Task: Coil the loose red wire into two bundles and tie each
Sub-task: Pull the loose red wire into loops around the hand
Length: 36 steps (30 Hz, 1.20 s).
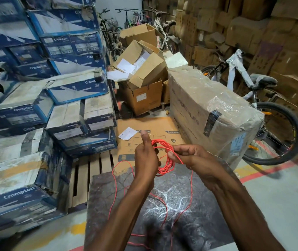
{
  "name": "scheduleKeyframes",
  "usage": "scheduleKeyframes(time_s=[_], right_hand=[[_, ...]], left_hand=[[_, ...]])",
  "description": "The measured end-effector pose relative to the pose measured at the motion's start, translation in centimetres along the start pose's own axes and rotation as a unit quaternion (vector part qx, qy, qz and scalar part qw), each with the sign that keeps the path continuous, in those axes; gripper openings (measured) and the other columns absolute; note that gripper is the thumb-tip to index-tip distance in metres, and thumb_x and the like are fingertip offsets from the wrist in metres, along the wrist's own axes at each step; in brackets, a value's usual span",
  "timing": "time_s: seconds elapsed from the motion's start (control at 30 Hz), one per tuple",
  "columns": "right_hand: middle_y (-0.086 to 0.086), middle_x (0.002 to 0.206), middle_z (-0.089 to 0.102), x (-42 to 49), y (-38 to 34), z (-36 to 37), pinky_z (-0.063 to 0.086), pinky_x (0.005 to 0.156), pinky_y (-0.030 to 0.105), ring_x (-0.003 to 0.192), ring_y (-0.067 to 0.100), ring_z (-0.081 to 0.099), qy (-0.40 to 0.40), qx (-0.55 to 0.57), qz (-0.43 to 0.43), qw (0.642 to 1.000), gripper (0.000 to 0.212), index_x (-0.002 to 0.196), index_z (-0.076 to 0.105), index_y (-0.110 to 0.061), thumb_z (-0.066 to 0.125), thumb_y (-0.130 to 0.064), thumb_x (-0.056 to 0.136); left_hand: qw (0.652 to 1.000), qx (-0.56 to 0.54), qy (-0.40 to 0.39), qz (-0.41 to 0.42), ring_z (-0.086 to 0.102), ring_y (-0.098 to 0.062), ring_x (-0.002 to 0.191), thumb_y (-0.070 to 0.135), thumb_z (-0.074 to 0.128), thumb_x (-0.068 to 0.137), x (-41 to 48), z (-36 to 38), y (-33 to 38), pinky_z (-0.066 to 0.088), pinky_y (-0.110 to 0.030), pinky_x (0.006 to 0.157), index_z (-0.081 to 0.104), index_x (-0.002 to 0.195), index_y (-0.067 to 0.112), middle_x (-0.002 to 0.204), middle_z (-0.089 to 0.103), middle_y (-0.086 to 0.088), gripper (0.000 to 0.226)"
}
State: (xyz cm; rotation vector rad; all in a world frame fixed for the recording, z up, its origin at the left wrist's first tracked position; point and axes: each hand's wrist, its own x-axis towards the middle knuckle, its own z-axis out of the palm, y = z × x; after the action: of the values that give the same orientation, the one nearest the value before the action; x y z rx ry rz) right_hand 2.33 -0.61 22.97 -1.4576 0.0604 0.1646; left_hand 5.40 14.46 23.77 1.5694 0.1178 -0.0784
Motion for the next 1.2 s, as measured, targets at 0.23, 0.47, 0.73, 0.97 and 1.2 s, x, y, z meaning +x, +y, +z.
scheduleKeyframes(time_s=[0.23,0.47,0.73,0.97,1.2], right_hand=[[0.004,0.09,0.068,-0.7,0.1,-0.2,0.032,0.057,0.013,0.073,0.004,0.048,-0.005,-0.055,0.007,0.998,0.03,0.113,0.076,-0.009,0.064,-0.031,0.096],[-0.01,0.086,0.079,-1.3,-0.5,0.9,0.046,0.072,0.006,0.077,-0.007,0.066,-0.006,-0.043,-0.025,0.999,0.018,0.106,0.075,-0.013,0.068,-0.025,0.093],[0.001,0.091,0.082,-0.7,1.2,3.1,0.054,0.081,0.015,0.086,0.004,0.072,0.107,-0.005,-0.06,0.992,0.008,0.089,0.08,-0.023,0.077,-0.015,0.089],[-0.011,0.071,0.075,0.0,1.4,4.7,0.046,0.059,0.009,0.059,-0.007,0.061,0.169,0.04,-0.07,0.982,0.013,0.092,0.079,-0.016,0.068,-0.011,0.097],[-0.006,0.082,0.08,0.2,2.0,5.6,0.053,0.075,0.016,0.079,0.001,0.07,0.182,0.042,-0.073,0.98,0.008,0.092,0.079,-0.02,0.072,-0.016,0.093]], left_hand=[[0.999,0.04,0.01,0.017,0.025,-0.016,0.049,0.071,0.026,0.098,0.9,-0.6,-0.7,0.027,-0.026,0.05,0.035,0.064,0.018,0.059,0.026,-0.007,0.064],[0.999,0.031,0.011,-0.007,0.026,-0.016,0.046,0.065,0.03,0.102,1.4,-0.6,-1.2,0.028,-0.025,0.048,0.034,0.062,0.02,0.053,0.026,0.002,0.06],[0.998,-0.024,-0.016,-0.05,0.026,-0.008,0.039,0.058,0.027,0.105,0.5,-0.9,-0.7,0.026,-0.024,0.045,0.034,0.06,0.021,0.044,0.029,0.011,0.058],[0.994,0.018,-0.103,0.034,0.047,-0.006,0.055,0.066,0.035,0.093,0.1,-2.1,-2.0,0.044,-0.025,0.061,0.057,0.084,0.019,0.061,0.046,0.012,0.052],[0.995,0.019,-0.082,0.048,0.052,-0.004,0.055,0.052,0.034,0.103,-0.2,-3.3,-2.5,0.042,-0.017,0.056,0.052,0.082,0.014,0.066,0.048,0.003,0.047]])
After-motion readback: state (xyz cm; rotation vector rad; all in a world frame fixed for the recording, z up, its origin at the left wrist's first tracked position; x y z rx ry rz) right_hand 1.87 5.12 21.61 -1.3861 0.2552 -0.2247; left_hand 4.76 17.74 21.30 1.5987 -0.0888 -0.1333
